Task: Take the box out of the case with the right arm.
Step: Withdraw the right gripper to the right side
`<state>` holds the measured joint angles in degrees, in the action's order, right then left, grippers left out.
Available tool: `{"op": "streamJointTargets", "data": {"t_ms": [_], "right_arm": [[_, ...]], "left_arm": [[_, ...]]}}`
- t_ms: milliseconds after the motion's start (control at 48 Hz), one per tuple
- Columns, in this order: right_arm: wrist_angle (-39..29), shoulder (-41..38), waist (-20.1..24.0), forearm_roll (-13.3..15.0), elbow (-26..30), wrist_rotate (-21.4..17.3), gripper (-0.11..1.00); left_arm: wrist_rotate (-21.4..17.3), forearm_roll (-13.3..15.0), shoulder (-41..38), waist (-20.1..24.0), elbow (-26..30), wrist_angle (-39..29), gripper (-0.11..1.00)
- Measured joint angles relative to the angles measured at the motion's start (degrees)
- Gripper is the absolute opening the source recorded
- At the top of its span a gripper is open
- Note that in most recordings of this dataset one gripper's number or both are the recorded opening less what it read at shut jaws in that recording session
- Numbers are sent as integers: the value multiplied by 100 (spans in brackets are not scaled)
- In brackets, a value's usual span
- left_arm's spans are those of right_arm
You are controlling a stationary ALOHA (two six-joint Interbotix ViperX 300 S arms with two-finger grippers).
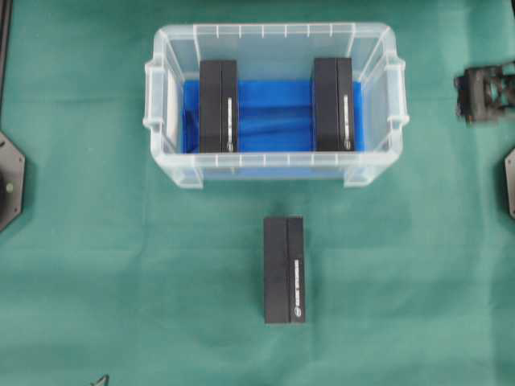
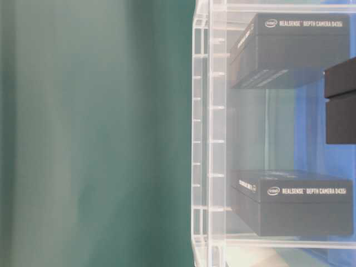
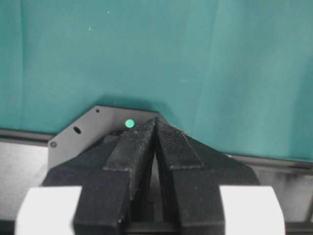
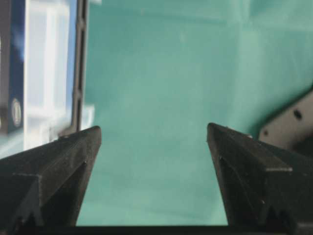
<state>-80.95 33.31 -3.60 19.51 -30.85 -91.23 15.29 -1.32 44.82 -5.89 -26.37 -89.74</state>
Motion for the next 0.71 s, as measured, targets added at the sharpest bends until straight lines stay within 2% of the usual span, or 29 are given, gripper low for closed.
{"op": "streamJointTargets", "data": {"t_ms": [209, 709], "right_arm": [[185, -9, -413, -114, -35, 378, 86], [193, -18, -457, -176, -35, 396, 86]], "left_arm": [[26, 0, 9, 0, 0, 9, 0], [35, 9, -18, 0, 0, 26, 0]]}}
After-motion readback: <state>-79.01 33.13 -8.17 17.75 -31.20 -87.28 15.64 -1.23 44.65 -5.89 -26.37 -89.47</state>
